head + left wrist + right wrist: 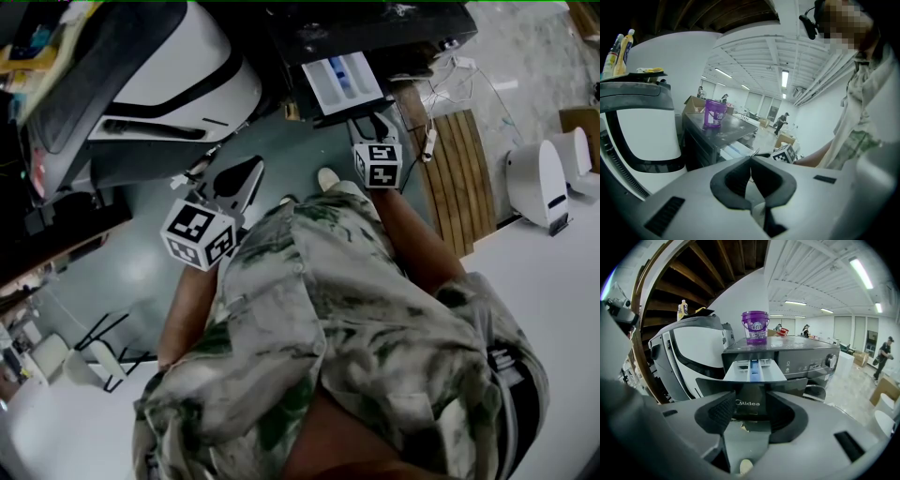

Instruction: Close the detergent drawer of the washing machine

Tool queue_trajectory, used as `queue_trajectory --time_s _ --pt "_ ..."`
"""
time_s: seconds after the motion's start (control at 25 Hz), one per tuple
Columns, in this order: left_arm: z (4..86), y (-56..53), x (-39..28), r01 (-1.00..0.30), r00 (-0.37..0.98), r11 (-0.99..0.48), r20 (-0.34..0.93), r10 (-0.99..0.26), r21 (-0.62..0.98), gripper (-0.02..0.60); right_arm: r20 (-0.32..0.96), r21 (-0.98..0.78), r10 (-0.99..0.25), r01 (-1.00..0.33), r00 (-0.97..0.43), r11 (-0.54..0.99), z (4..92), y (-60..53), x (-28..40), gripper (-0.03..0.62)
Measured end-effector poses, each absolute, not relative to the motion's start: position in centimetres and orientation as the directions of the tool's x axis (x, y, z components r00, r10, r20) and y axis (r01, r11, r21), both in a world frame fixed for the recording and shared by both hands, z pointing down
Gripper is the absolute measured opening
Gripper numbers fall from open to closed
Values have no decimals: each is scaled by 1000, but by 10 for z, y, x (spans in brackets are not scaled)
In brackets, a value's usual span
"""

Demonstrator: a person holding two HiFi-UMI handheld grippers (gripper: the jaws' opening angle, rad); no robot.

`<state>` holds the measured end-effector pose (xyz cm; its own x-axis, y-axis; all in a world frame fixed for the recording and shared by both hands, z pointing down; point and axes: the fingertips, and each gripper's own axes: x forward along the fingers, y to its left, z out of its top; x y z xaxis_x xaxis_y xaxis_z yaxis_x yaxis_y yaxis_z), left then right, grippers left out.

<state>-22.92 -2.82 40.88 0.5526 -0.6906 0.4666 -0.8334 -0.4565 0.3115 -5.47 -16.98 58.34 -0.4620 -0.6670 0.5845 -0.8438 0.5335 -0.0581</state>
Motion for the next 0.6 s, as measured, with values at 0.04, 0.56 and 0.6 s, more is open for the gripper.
queue_trajectory --time_s 0.04,0.56,0.6 --pt "409 -28 -229 -834 551 -455 466 -692 311 25 584 -61 -665 -843 -464 535 584 -170 -55 219" --pt "412 -30 -227 -847 532 -434 472 -703 308 25 581 -72 -651 -828 -488 556 583 -177 -58 216" --pt "412 -30 -227 -848 530 -432 473 -704 308 25 581 -71 -651 -827 -489 558 583 -178 -58 216"
